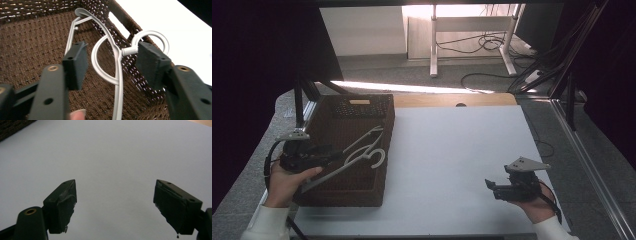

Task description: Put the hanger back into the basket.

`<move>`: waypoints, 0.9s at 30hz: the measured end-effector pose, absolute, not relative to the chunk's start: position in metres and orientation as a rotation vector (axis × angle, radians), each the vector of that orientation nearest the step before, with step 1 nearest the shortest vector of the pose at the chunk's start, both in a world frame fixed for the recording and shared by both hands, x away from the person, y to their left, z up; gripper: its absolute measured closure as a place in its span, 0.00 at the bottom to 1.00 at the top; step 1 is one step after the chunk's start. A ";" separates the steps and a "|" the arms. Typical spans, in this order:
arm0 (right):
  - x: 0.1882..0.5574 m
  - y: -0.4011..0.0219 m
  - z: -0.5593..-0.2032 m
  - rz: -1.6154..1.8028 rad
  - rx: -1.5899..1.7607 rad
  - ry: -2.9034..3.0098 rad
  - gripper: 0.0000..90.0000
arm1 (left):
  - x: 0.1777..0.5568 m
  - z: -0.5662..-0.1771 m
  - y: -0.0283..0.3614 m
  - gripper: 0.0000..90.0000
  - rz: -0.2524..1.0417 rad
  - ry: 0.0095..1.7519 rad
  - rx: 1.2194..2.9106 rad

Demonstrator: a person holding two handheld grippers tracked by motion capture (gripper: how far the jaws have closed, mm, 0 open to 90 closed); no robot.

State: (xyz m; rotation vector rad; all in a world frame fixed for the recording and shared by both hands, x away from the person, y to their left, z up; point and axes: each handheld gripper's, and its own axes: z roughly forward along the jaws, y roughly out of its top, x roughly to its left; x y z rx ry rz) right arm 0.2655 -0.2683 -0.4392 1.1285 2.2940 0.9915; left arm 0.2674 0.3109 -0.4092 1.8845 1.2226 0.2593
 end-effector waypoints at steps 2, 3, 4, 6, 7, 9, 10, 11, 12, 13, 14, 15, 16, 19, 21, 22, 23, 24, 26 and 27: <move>0.265 -0.268 -0.439 0.992 1.128 2.294 0.21 | 0.266 -0.409 0.310 0.42 0.259 1.214 1.882; 0.265 -0.268 -0.439 0.993 1.128 2.293 0.21 | 0.265 -0.409 0.309 0.41 0.257 1.208 1.881; 0.266 -0.268 -0.439 0.992 1.129 2.293 0.21 | 0.265 -0.409 0.308 0.40 0.259 1.203 1.879; 0.266 -0.268 -0.439 0.990 1.129 2.296 0.21 | 0.262 -0.406 0.307 0.39 0.260 1.188 1.874; 0.266 -0.268 -0.439 0.989 1.128 2.296 0.21 | 0.261 -0.405 0.307 0.38 0.264 1.176 1.873; 0.265 -0.268 -0.439 0.989 1.127 2.295 0.21 | 0.257 -0.400 0.307 0.36 0.270 1.157 1.862; 0.265 -0.268 -0.439 0.989 1.127 2.295 0.21 | 0.255 -0.397 0.308 0.36 0.276 1.145 1.858; 0.265 -0.268 -0.439 0.989 1.127 2.295 0.21 | 0.252 -0.395 0.309 0.36 0.280 1.135 1.856; 0.265 -0.268 -0.439 0.989 1.127 2.295 0.21 | 0.250 -0.393 0.310 0.36 0.287 1.125 1.855; 0.265 -0.268 -0.439 0.989 1.127 2.295 0.21 | 0.247 -0.391 0.311 0.36 0.292 1.117 1.854; 0.265 -0.268 -0.439 0.989 1.126 2.295 0.21 | 0.243 -0.388 0.312 0.36 0.293 1.108 1.857; 0.265 -0.268 -0.439 0.988 1.127 2.295 0.21 | 0.241 -0.387 0.313 0.35 0.294 1.105 1.859; 0.266 -0.268 -0.440 0.987 1.128 2.296 0.21 | 0.239 -0.387 0.313 0.35 0.295 1.104 1.863; 0.266 -0.268 -0.440 0.986 1.129 2.299 0.21 | 0.236 -0.387 0.312 0.35 0.292 1.103 1.865; 0.266 -0.268 -0.440 0.987 1.129 2.299 0.21 | 0.232 -0.387 0.309 0.35 0.296 1.106 1.867; 0.266 -0.269 -0.440 0.988 1.128 2.299 0.21 | 0.231 -0.387 0.308 0.35 0.297 1.106 1.867; 0.266 -0.269 -0.440 0.989 1.127 2.298 0.21 | 0.229 -0.388 0.306 0.35 0.298 1.106 1.867; 0.265 -0.269 -0.440 0.989 1.127 2.298 0.21 | 0.227 -0.388 0.303 0.35 0.300 1.108 1.867; 0.265 -0.270 -0.440 0.990 1.127 2.298 0.21 | 0.223 -0.390 0.293 0.35 0.299 1.096 1.875; 0.265 -0.270 -0.440 0.991 1.127 2.298 0.21 | 0.223 -0.390 0.293 0.35 0.299 1.096 1.875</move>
